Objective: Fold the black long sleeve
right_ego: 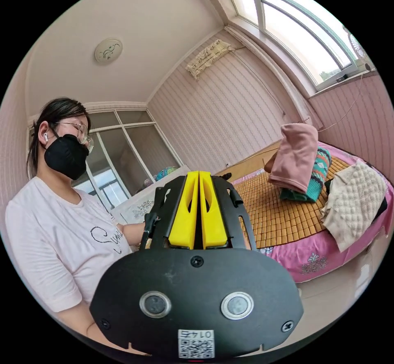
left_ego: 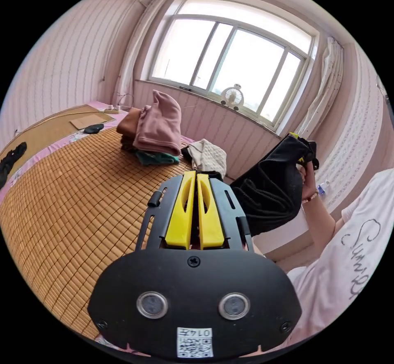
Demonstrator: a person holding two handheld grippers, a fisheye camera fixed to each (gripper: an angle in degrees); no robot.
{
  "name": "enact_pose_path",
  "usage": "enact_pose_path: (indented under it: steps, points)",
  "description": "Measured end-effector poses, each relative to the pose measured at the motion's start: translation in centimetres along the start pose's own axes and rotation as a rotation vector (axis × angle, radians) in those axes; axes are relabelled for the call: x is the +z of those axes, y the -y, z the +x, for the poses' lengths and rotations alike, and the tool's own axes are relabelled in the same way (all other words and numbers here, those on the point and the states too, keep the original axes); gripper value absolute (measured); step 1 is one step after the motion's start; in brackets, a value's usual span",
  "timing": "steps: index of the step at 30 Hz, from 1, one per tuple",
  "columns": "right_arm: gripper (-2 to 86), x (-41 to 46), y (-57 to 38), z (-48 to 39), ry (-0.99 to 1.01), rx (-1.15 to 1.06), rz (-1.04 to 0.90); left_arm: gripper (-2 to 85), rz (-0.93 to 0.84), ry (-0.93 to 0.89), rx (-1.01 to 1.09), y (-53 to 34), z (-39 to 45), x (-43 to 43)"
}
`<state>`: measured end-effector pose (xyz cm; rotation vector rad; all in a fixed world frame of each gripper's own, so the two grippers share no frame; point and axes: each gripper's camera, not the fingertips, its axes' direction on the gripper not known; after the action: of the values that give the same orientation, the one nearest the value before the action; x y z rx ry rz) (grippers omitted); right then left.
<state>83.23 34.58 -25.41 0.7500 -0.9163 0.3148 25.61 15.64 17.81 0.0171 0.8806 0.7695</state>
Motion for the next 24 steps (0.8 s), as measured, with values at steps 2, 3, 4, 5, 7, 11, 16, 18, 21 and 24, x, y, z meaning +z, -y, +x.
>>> enact_pose_path:
  steps: [2,3,4,5,7,11,16,18,21,24]
  points:
    - [-0.4,6.9,1.2,1.8,0.133,0.038,-0.071,-1.0,0.038,0.136,-0.052,-2.1,-2.9,-6.0]
    - [-0.4,8.8,1.8,2.1,0.173,0.039,-0.085,-1.0,0.065,0.239,-0.07,-2.8,-4.7,-9.9]
    - [-0.4,12.5,3.3,2.3,0.224,0.02,-0.092,-1.0,0.088,0.277,-0.081,-2.9,-5.5,-12.0]
    - [-0.4,15.8,5.2,1.8,0.238,-0.04,-0.078,-1.0,0.157,0.335,-0.1,-2.7,-6.9,-16.5]
    - [-0.4,20.3,8.3,0.9,0.23,-0.1,-0.038,-1.0,0.305,0.432,-0.078,-2.0,-7.7,-23.5]
    - [-0.4,27.7,13.2,-0.9,0.263,-0.132,0.044,-1.0,0.602,0.63,0.002,-1.9,-7.3,-37.4]
    - [-0.4,31.8,9.7,1.0,0.21,-0.099,0.002,-1.0,0.589,0.619,0.024,-9.4,-8.9,-43.1]
    - [-0.4,34.5,5.9,3.2,0.144,-0.041,-0.122,-1.0,0.436,0.547,-0.078,-15.1,-11.5,-41.5]
    - [-0.3,40.4,-2.7,7.9,0.095,0.137,-0.362,-1.0,0.251,0.453,-0.31,-24.1,-15.3,-38.2]
    - [-0.2,46.9,-12.2,11.3,0.057,0.314,-0.604,-1.0,0.101,0.357,-0.593,-33.0,-18.7,-35.5]
